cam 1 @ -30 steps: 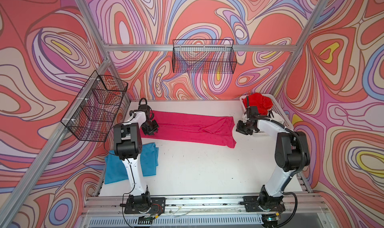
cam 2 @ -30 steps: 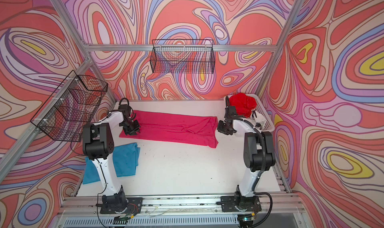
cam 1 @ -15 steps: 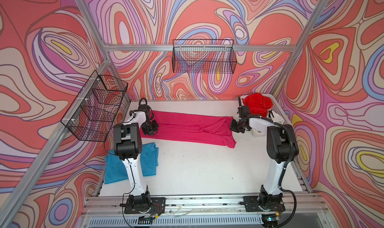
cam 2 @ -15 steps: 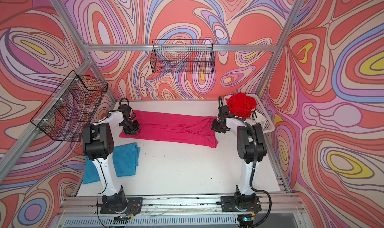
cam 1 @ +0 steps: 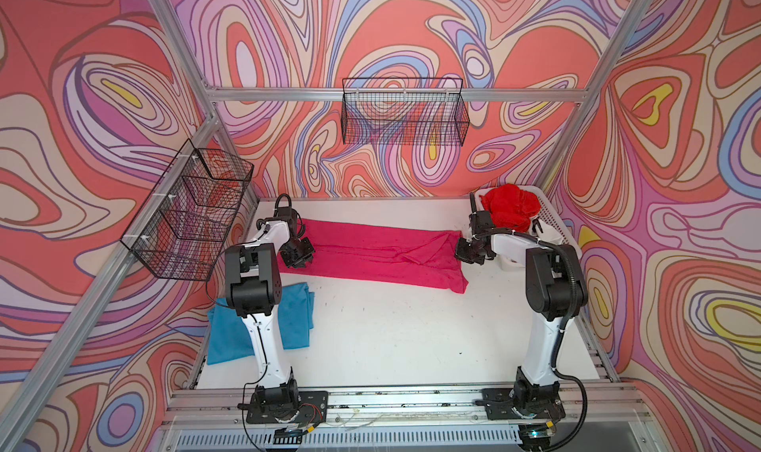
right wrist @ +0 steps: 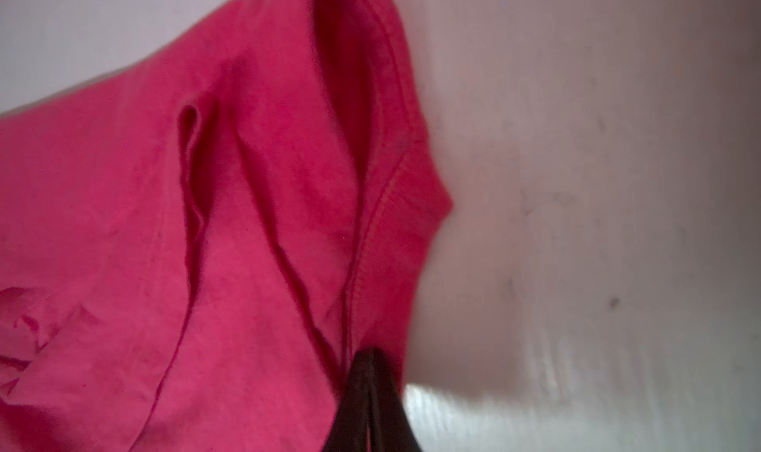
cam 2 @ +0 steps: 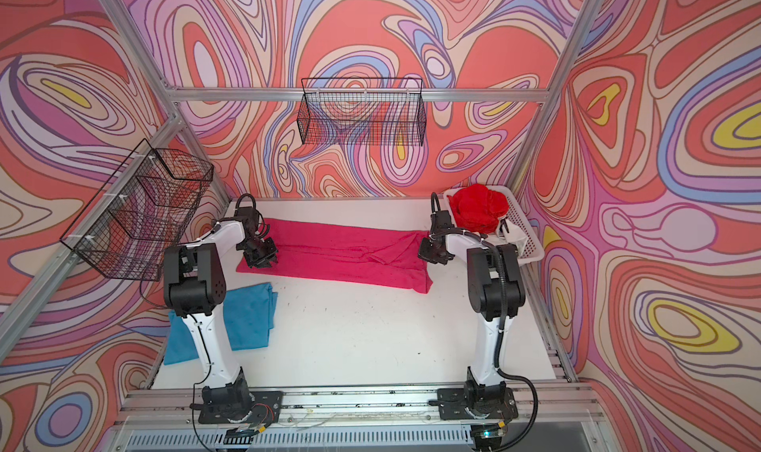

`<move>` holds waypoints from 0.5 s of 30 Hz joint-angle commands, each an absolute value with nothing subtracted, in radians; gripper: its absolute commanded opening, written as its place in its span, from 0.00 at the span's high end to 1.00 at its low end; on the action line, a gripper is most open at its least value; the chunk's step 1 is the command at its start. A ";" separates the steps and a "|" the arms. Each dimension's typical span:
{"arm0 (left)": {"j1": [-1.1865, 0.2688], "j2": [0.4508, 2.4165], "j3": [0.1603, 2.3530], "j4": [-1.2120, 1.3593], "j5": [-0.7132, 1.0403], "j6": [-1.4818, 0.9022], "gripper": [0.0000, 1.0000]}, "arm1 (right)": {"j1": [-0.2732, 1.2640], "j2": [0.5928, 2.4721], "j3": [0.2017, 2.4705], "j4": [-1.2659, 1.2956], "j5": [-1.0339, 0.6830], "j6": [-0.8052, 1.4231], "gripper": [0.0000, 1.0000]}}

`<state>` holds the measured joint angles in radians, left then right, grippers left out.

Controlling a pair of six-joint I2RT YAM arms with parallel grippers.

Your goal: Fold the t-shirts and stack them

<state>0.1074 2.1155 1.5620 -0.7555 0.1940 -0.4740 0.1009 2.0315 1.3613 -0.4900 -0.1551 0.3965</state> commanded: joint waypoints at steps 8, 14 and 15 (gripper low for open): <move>0.121 2.177 1.508 -0.783 0.121 -0.449 0.73 | 0.060 2.072 1.339 -0.652 0.043 0.308 1.00; 0.121 2.171 1.505 -0.784 0.126 -0.446 0.74 | 0.067 2.015 1.344 -0.617 -0.119 0.317 0.91; 0.121 2.169 1.502 -0.782 0.124 -0.444 0.73 | 0.069 2.001 1.341 -0.605 -0.147 0.325 0.84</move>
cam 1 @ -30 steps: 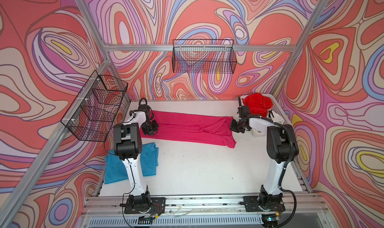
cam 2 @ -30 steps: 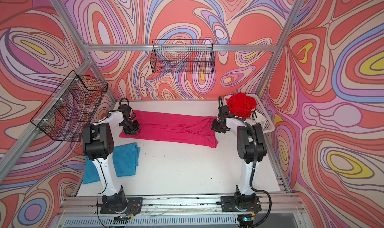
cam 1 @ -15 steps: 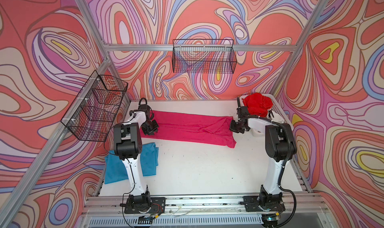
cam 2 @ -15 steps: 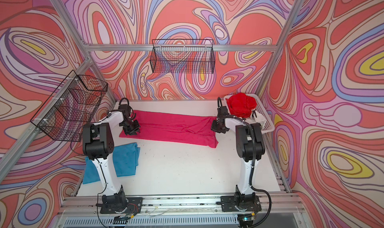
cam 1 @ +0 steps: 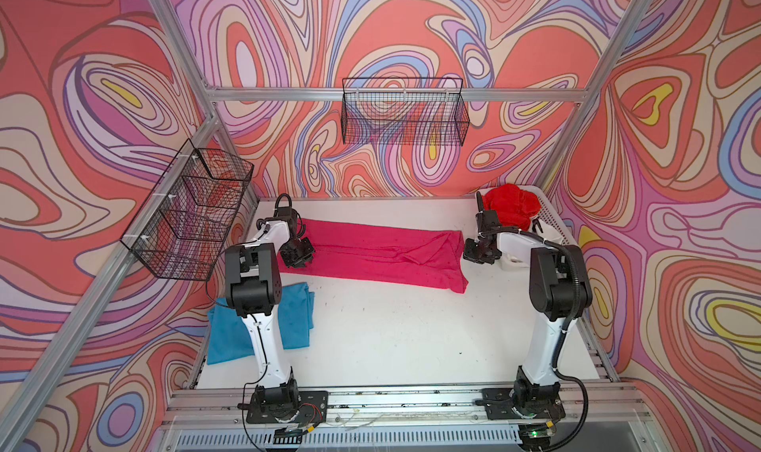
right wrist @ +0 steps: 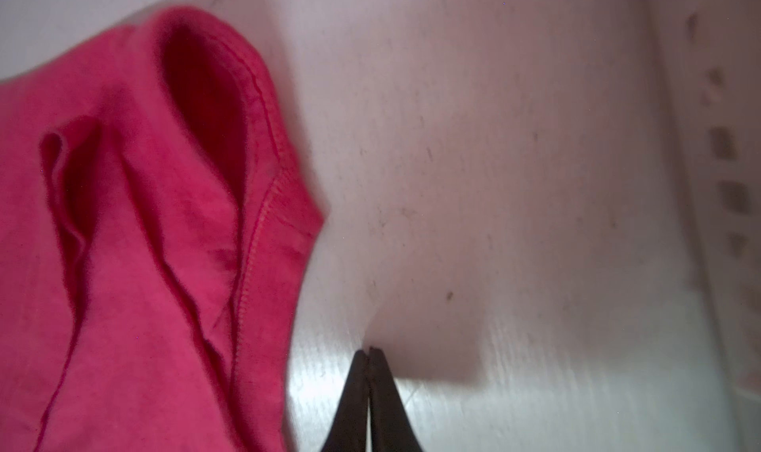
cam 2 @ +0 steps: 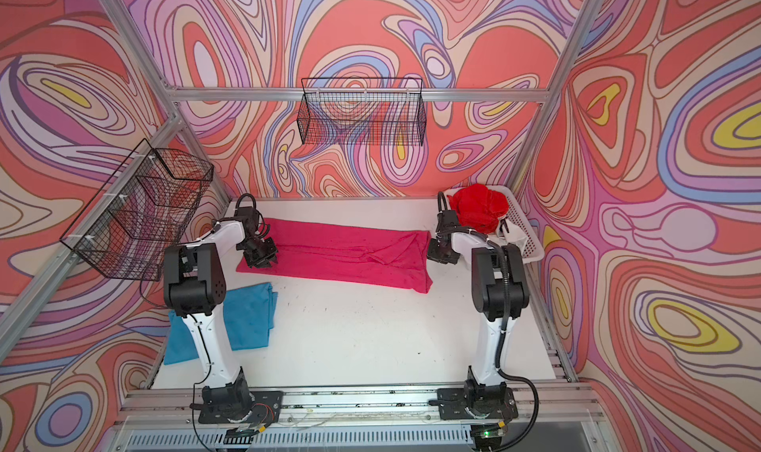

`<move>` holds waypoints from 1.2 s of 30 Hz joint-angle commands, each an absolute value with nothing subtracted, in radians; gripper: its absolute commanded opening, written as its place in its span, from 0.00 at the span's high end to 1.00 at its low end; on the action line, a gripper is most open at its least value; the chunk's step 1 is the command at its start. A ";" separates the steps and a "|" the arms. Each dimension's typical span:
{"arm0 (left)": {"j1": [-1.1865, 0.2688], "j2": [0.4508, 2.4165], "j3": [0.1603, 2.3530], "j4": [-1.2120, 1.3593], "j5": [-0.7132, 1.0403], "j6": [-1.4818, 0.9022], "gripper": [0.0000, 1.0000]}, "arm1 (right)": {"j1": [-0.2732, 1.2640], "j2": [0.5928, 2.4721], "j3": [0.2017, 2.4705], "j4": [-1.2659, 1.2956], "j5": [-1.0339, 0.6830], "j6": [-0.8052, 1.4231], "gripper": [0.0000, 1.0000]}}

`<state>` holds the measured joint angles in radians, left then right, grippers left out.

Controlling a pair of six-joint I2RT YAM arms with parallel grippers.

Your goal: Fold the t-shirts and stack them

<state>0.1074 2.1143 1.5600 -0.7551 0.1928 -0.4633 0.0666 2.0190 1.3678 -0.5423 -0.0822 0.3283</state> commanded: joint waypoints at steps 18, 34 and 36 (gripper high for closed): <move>0.120 2.162 1.477 -0.770 0.124 -0.442 0.74 | 0.158 2.113 1.513 -0.749 -0.045 0.286 0.71; 0.123 2.152 1.470 -0.767 0.121 -0.434 0.74 | 0.166 2.179 1.488 -0.787 -0.020 0.266 0.81; 0.123 2.154 1.470 -0.767 0.123 -0.434 0.74 | 0.166 2.177 1.473 -0.786 -0.011 0.265 0.92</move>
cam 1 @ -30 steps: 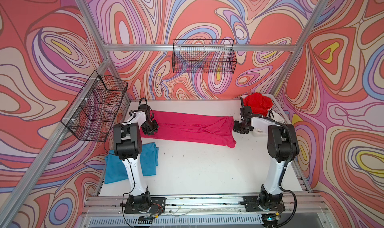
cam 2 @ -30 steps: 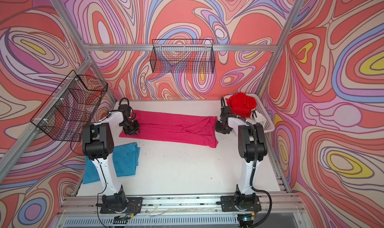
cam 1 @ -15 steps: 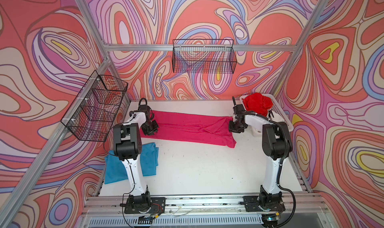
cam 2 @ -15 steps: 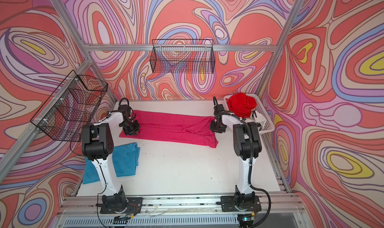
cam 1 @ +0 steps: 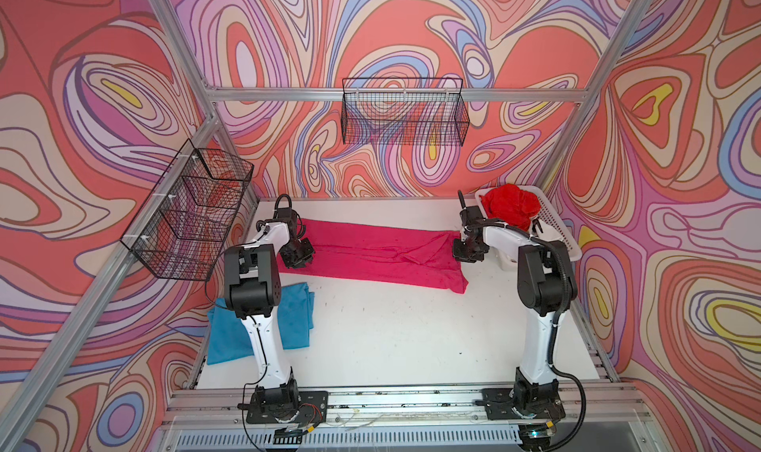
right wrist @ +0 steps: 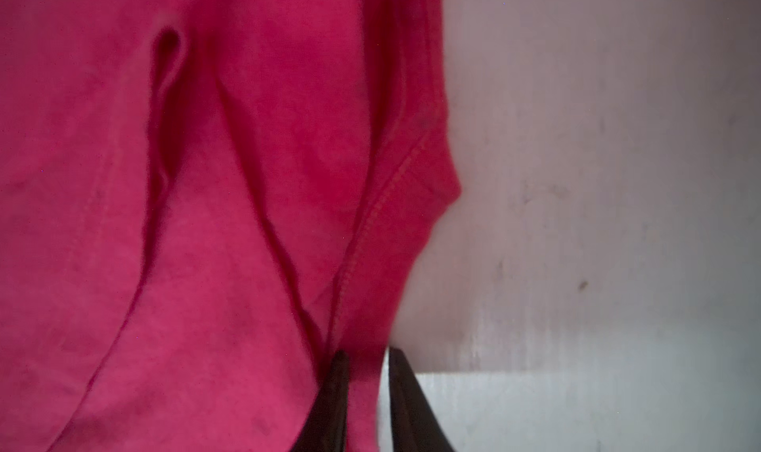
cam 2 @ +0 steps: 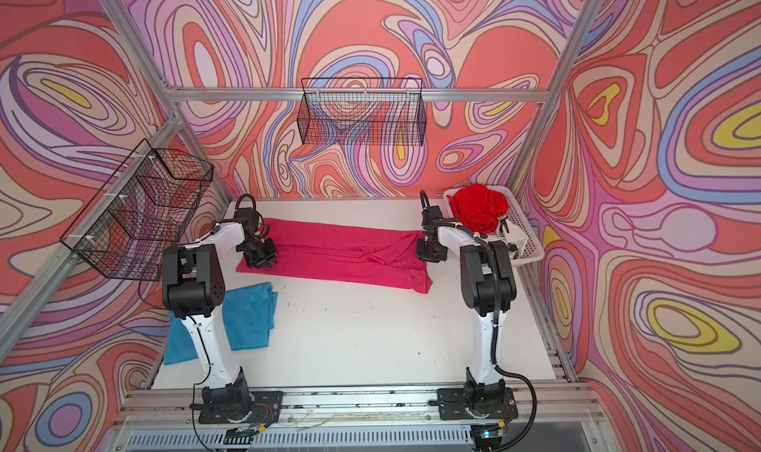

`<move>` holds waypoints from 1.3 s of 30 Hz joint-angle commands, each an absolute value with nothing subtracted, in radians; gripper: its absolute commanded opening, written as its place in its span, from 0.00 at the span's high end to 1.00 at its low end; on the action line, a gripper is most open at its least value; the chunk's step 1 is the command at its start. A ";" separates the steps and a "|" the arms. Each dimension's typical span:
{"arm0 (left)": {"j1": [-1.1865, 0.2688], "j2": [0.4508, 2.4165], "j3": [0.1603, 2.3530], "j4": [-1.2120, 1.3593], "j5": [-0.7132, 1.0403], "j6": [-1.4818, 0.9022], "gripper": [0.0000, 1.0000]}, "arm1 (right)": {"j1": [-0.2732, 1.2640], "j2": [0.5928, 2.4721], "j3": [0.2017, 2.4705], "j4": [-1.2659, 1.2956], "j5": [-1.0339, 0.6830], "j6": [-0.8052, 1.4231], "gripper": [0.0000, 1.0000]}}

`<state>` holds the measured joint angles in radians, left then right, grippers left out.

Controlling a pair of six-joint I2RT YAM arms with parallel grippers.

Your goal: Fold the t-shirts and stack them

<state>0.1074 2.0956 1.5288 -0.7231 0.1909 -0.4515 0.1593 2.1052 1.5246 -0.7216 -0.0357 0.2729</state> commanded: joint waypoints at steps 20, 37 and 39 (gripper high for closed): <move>0.123 2.147 1.453 -0.757 0.133 -0.432 0.74 | 0.138 1.967 1.323 -0.738 -0.149 0.369 0.70; 0.123 2.148 1.445 -0.751 0.139 -0.429 0.74 | 0.126 1.870 1.159 -0.758 -0.182 0.344 0.68; 0.123 2.149 1.445 -0.750 0.141 -0.429 0.74 | 0.134 1.882 1.164 -0.760 -0.172 0.339 0.68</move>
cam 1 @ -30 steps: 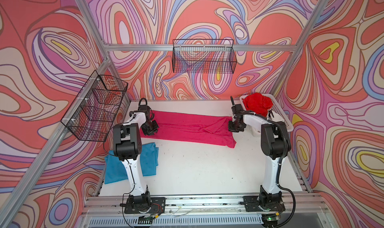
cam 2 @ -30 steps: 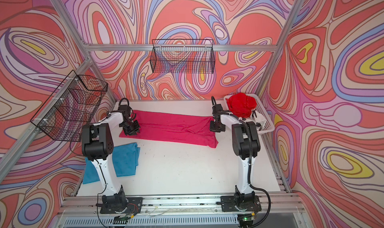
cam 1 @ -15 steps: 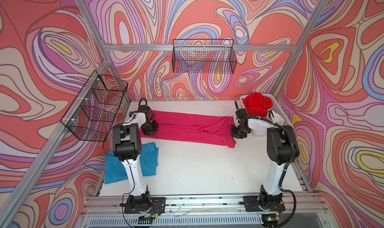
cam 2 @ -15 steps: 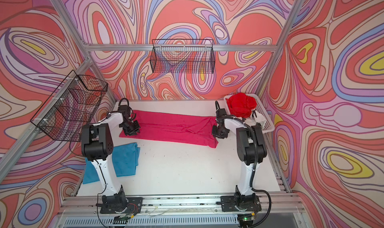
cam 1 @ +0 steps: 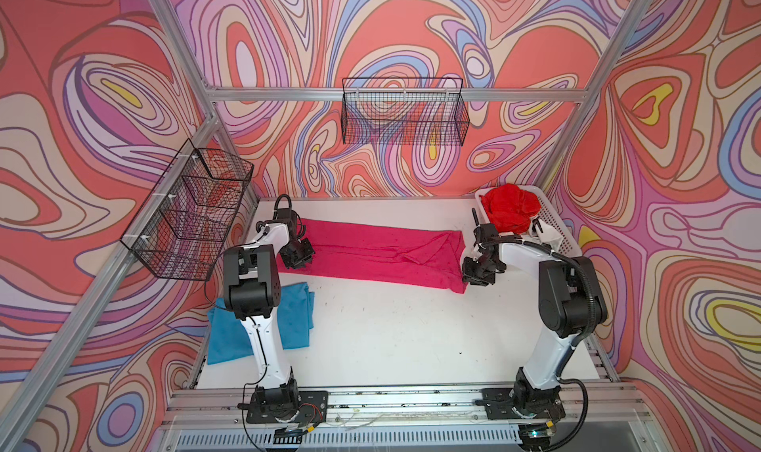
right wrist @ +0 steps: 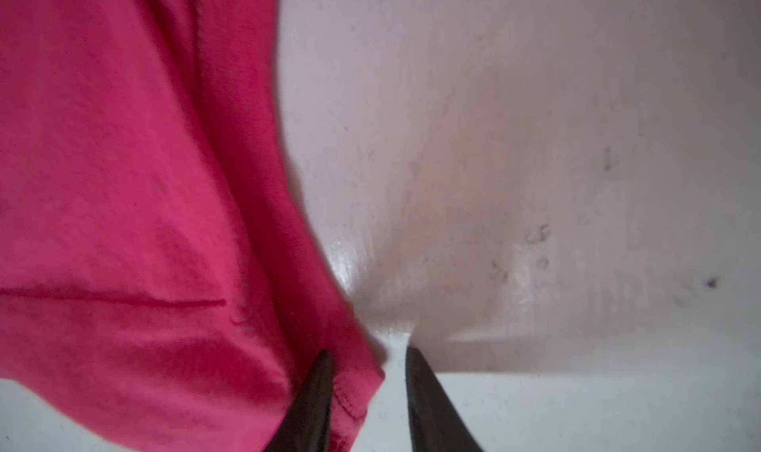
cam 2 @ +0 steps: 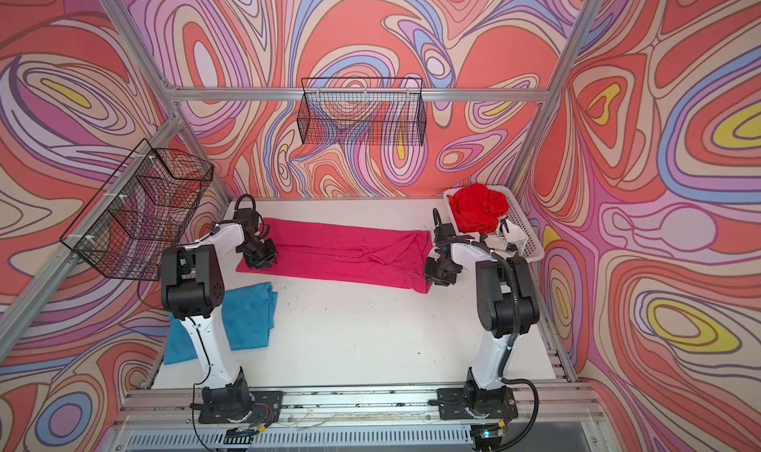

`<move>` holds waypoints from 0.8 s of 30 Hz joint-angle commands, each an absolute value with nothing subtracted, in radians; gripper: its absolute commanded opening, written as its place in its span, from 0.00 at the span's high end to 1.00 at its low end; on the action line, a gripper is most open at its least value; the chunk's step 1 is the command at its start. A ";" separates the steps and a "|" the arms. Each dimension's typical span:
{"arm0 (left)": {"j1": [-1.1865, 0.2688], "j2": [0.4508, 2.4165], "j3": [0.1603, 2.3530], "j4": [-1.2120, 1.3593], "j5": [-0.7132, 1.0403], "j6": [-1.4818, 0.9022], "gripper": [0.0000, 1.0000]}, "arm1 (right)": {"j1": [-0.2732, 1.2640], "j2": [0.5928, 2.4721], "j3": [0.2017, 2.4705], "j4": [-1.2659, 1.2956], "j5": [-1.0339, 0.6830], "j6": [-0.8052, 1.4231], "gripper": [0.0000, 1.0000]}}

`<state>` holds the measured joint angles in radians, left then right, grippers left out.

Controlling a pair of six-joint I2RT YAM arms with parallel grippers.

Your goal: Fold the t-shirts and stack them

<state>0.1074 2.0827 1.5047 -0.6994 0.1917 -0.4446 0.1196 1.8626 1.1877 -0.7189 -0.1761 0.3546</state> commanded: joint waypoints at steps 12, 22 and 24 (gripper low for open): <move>0.122 2.147 1.437 -0.749 0.141 -0.432 0.74 | 0.148 1.910 1.140 -0.717 -0.127 0.351 1.00; 0.122 2.146 1.438 -0.753 0.144 -0.431 0.75 | 0.091 1.767 1.164 -0.798 0.002 0.370 1.00; 0.122 2.147 1.435 -0.751 0.149 -0.432 0.76 | 0.082 1.740 1.158 -0.801 0.006 0.369 1.00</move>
<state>0.1093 2.0781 1.4967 -0.6910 0.1936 -0.4446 0.1005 1.7805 1.1717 -0.7525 -0.0662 0.3611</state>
